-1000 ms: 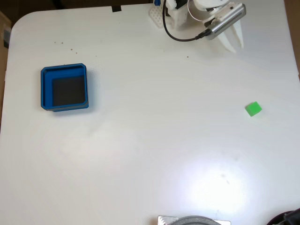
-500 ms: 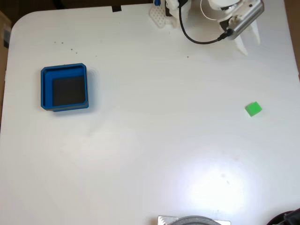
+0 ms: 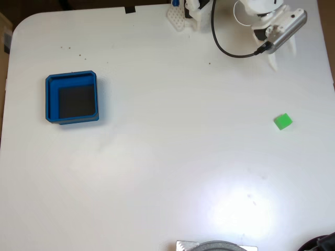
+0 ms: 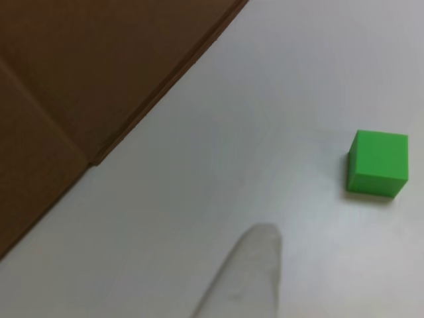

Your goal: Pick up green cube and drop it in the blue box

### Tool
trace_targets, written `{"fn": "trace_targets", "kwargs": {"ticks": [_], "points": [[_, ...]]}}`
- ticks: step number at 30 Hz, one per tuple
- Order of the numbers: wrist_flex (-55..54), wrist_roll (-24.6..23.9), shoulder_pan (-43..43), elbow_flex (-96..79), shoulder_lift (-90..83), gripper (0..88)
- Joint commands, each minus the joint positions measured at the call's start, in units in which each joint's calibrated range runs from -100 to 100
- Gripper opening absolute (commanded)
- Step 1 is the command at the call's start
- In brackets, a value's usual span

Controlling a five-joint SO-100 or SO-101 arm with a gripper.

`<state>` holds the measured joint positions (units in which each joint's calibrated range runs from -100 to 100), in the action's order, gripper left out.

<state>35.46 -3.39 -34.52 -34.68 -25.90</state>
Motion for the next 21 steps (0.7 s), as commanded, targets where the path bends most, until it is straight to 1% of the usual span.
{"fn": "trace_targets", "kwargs": {"ticks": [1, 13, 21], "points": [[0.21, -0.1, 0.32, 8.1, 3.49, 30.1], [1.44, -0.15, 0.4, 17.44, 14.61, 30.1], [13.5, 0.2, 2.15, 28.84, 20.13, 30.1]]}}
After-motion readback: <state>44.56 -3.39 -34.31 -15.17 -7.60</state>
